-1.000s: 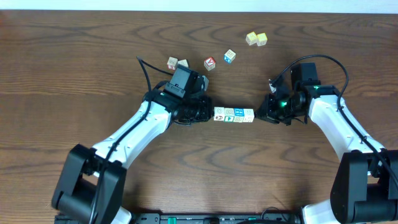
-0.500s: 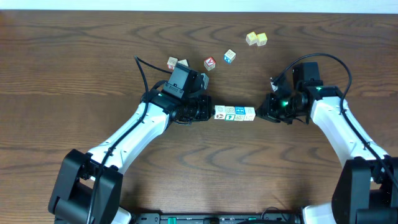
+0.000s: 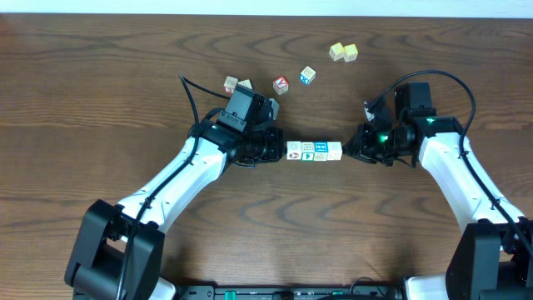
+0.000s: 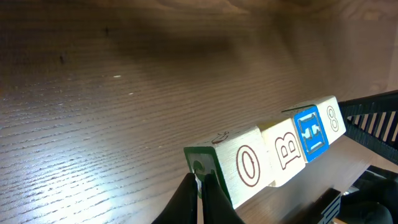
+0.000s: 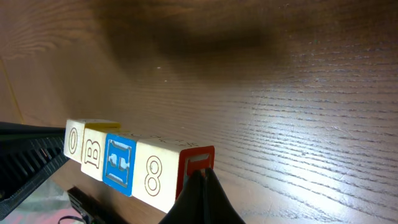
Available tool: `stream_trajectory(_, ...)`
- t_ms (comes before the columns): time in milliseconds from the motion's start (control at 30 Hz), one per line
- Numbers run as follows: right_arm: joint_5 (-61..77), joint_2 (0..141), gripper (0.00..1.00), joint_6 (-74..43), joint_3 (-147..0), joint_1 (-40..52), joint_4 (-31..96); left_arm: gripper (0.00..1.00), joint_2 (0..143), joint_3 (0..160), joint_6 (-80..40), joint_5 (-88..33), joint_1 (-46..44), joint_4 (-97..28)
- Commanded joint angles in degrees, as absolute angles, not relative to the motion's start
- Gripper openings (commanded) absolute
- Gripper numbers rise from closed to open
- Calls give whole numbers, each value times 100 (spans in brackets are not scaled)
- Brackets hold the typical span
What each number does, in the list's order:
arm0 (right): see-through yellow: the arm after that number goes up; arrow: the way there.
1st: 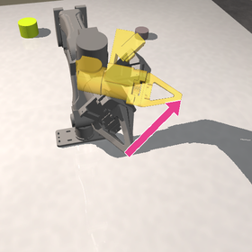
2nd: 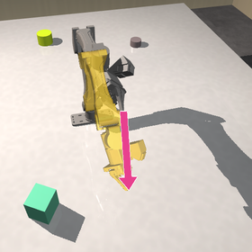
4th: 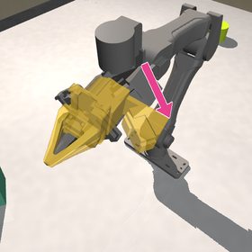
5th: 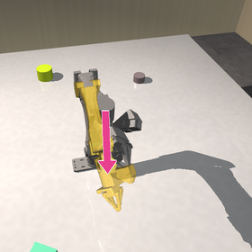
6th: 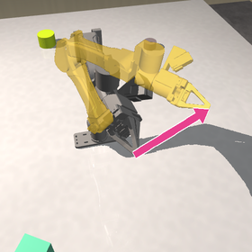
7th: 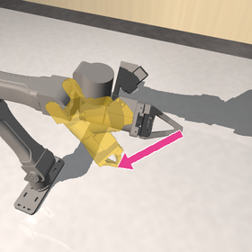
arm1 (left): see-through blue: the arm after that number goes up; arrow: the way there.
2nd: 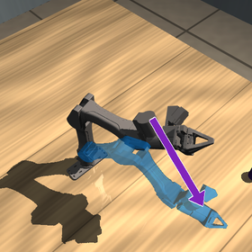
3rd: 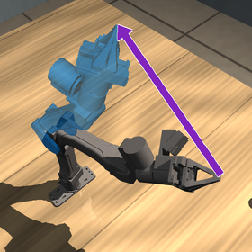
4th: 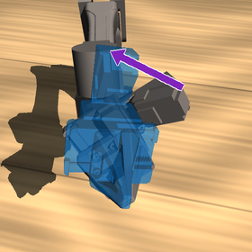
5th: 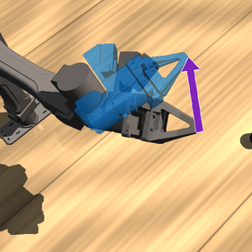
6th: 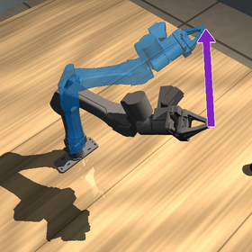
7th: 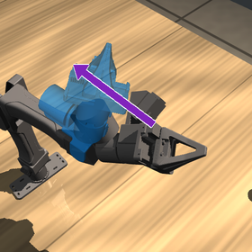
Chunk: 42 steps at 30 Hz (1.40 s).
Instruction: Lift 4 blocks
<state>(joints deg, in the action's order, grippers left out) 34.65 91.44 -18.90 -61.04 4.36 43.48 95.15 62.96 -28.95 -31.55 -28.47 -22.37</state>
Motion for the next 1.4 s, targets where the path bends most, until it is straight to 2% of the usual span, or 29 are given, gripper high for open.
stream_trajectory(0, 4912, 9032, 1, -1968, -6261, 797, 4331, 7, 9491, 6333, -2967, -4139, -3072, -2088)
stream_trajectory(1367, 4805, 8914, 1, -1964, -6261, 797, 4379, 7, 9417, 6333, -2969, -4158, -3074, -2091)
